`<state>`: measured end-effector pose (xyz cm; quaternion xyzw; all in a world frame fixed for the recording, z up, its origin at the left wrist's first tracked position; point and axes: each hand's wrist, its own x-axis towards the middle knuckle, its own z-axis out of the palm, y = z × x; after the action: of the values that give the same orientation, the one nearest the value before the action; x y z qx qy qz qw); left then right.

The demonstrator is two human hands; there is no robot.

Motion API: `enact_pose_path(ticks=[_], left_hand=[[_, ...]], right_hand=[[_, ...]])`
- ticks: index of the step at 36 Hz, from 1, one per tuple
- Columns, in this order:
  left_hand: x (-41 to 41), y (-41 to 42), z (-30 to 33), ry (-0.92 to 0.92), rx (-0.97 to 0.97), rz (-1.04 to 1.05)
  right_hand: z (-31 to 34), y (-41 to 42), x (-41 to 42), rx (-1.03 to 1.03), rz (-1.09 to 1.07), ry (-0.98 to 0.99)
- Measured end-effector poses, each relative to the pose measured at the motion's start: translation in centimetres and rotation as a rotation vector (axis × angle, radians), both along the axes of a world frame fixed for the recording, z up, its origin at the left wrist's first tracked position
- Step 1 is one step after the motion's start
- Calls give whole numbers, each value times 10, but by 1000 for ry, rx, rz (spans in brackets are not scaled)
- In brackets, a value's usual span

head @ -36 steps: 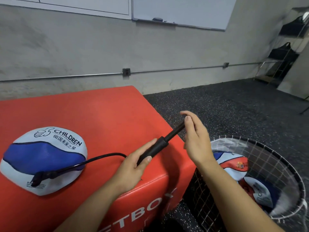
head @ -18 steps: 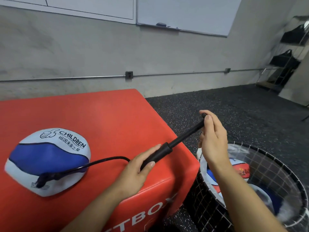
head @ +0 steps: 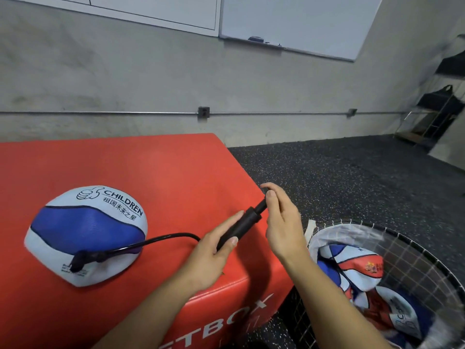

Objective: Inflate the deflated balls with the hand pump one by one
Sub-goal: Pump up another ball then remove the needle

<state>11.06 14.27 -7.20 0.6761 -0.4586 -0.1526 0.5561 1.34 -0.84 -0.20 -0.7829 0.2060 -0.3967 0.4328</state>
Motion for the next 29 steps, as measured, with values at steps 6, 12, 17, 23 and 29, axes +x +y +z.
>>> enact_pose_path(ticks=[6,12,17,23,29], left_hand=[[-1,1,1,9,5,-3],[-3,1,3,-3,4,-38],[-6,3,4,-32,38,-65],[-7,4,3,-63,68,-78],[-10,6,5,-67,58,-63]], right_hand=[[-5,7,-5,-39,81,78],[6,-9,-20,-33,54,85],[24,-40,-36,66,-47,-55],[45,-56,-60,152,-113,-174],[47,-49,-58,172,-115,-193]])
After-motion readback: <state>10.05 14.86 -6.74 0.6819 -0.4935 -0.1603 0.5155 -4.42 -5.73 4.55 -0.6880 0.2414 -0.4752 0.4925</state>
